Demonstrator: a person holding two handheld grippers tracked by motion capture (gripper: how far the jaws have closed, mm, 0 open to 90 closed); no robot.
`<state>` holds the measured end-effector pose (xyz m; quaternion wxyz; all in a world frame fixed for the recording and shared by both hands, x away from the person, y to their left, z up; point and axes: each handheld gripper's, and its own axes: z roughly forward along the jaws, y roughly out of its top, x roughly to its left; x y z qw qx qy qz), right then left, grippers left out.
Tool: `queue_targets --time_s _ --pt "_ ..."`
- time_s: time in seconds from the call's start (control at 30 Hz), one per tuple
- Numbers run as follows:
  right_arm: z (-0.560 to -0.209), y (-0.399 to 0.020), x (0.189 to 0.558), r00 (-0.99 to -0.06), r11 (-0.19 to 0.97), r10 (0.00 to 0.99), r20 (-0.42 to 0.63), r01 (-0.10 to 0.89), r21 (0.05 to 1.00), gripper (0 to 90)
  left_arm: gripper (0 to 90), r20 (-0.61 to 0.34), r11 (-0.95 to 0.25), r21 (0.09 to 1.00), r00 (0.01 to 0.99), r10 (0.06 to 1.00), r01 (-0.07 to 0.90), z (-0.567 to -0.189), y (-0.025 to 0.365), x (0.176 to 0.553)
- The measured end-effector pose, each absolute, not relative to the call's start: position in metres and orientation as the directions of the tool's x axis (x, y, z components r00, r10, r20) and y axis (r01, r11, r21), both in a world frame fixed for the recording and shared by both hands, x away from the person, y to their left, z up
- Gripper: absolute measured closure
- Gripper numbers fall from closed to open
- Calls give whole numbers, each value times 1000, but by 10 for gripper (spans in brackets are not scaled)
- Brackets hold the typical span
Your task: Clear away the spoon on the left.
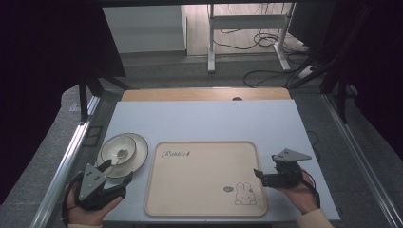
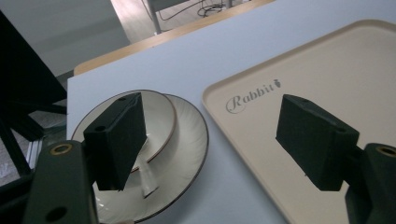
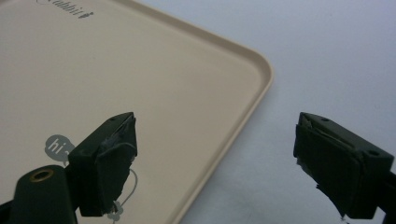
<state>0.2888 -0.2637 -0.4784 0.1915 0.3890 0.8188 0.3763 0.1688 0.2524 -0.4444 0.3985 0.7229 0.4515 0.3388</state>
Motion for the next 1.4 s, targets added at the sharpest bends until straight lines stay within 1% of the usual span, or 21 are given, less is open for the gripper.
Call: queue_targets --time_s 0.5,0.67,0.93,1.13,1.4 --pt "-477 -263 289 -626 412 780 -26 482 773 135 263 144 -273 872 320 936 406 -465 277 170" --pt "-477 -262 289 -630 417 776 -29 477 774 135 312 149 -280 866 321 935 415 -469 281 171" --pt "-476 -262 289 -626 414 779 -31 476 776 137 345 165 -300 853 324 931 427 -477 283 173" --pt "-474 -262 288 -624 412 780 -39 466 783 140 407 158 -296 850 326 932 435 -480 288 175" --pt "-475 -261 289 -626 417 779 -40 469 779 140 547 179 -328 843 351 919 426 -482 286 176"
